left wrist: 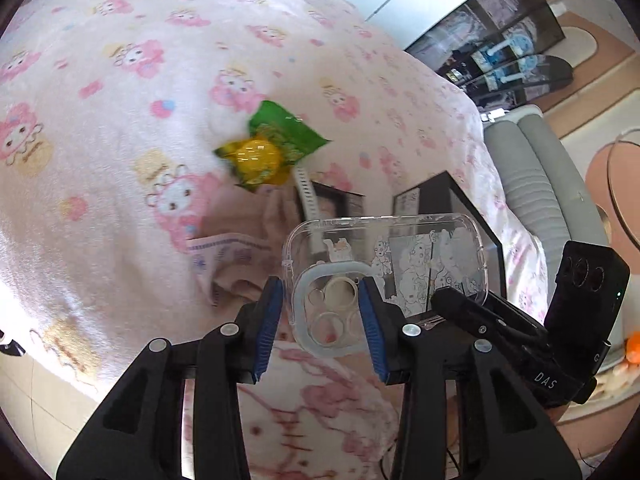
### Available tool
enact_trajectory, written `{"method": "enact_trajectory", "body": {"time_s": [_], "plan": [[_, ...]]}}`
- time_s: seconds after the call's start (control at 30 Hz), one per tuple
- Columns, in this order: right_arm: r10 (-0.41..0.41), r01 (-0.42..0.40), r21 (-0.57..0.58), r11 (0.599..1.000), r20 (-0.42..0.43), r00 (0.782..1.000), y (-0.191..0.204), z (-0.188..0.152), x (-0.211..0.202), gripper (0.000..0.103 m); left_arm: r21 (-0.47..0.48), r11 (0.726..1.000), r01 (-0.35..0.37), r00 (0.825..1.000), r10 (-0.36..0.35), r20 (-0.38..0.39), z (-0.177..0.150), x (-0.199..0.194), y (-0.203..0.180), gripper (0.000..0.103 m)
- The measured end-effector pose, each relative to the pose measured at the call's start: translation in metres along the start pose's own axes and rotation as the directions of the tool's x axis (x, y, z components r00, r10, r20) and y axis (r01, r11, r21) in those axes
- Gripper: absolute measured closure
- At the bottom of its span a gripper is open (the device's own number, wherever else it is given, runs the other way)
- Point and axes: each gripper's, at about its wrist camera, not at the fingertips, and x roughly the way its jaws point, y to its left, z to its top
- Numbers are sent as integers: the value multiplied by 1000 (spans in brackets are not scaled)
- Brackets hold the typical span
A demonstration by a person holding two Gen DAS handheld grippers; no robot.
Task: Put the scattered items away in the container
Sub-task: 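Lift the clear phone case off the pile with the left gripper, then carry the phone case over the box and lower it inside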
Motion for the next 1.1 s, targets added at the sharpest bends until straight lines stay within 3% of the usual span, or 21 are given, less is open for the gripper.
{"method": "enact_trajectory", "body": {"time_s": [0.27, 0.4, 0.53, 0.7, 0.77, 0.93, 1.03, 1.1], "plan": [[-38, 20, 125, 992, 139, 990, -55, -45, -100, 59, 174, 983, 59, 997, -51, -52, -18, 39, -125, 64], [-105, 69, 191, 979, 184, 977, -100, -67, -142, 59, 250, 961, 117, 987, -86, -132, -27, 86, -185, 64], [-174, 119, 272, 955, 191, 966, -150, -94, -163, 59, 317, 939, 129, 975, -62, -214, -39, 147, -231, 64], [-215, 148, 376, 915, 144, 966, -214, -114, -162, 59, 298, 946, 127, 949, -28, -315, -43, 213, -247, 64], [-229, 171, 391, 904, 106, 968, -229, -116, -157, 59, 292, 952, 97, 944, 5, -330, -47, 225, -247, 69], [-277, 246, 360, 900, 37, 960, -234, -119, -145, 58, 290, 955, 66, 939, 38, -341, -62, 234, -249, 70], [-334, 310, 330, 891, 16, 942, -232, -122, -140, 58, 336, 942, 21, 944, 92, -316, -65, 234, -252, 70], [-338, 312, 342, 887, 20, 941, -233, -124, -144, 58, 331, 943, 29, 939, 88, -333, -64, 235, -251, 70]]}}
